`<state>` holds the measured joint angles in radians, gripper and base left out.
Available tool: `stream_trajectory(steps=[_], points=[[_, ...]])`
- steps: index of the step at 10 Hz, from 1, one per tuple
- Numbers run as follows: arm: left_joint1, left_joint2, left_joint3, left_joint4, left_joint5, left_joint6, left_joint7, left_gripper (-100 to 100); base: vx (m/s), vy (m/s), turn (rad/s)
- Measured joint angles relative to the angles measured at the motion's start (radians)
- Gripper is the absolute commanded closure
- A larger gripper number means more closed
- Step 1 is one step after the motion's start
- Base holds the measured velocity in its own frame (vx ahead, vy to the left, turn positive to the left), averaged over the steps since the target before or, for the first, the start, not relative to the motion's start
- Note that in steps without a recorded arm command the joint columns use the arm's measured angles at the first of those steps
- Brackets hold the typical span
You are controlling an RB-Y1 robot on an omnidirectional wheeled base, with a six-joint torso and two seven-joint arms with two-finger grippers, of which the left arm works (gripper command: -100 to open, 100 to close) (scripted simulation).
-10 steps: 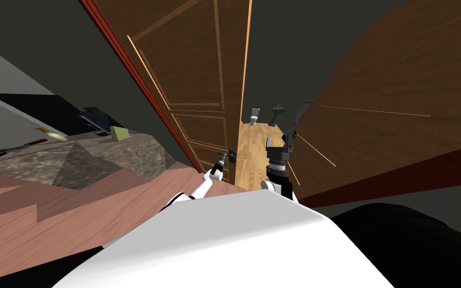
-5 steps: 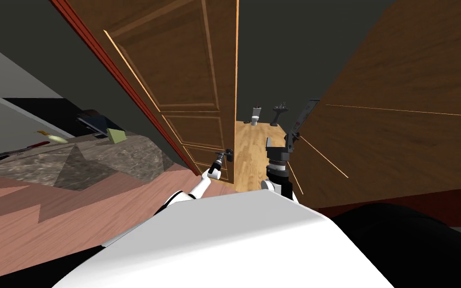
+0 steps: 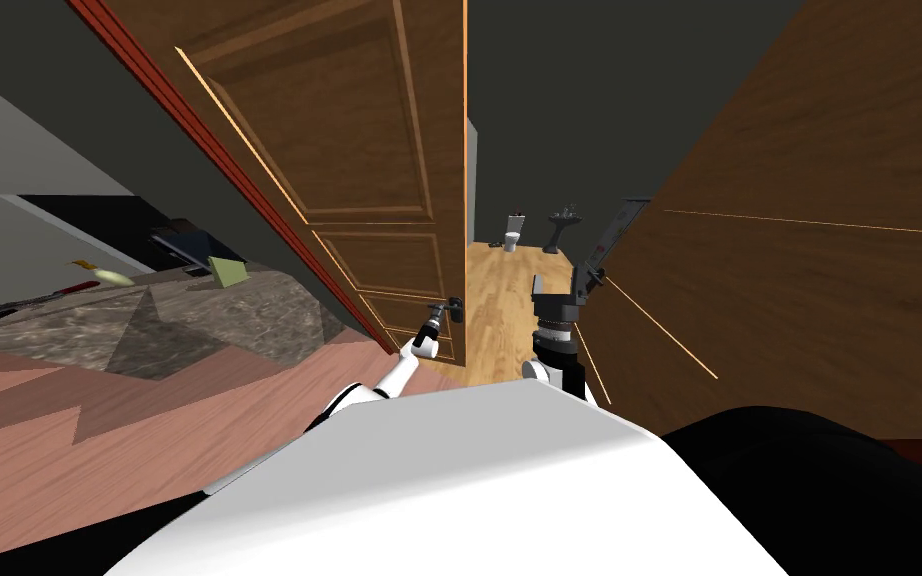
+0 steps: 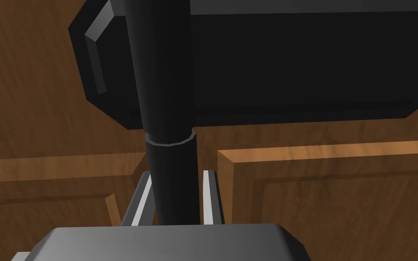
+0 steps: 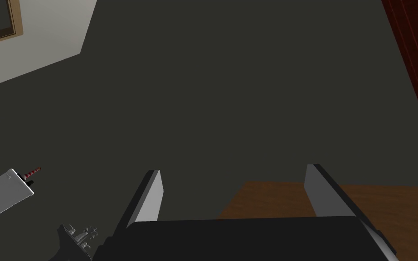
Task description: Push the door open
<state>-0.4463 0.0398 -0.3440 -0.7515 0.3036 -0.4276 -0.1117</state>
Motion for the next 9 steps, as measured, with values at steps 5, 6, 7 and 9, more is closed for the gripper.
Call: stream_trajectory(steps=[5,6,7,9], points=[[-0.008,0.012,0.058,0.027,0.006,-0.011,-0.013,100,0.120,-0.135,0.062],[-0.007,0.017,0.069,0.018,0.008,-0.004,-0.014,100,0.142,-0.186,0.091],[0.005,0.020,0.086,-0.004,0.009,0.010,-0.022,100,0.153,-0.187,0.097],[0.016,0.030,0.109,-0.021,0.012,0.020,-0.028,100,0.083,-0.089,0.031]])
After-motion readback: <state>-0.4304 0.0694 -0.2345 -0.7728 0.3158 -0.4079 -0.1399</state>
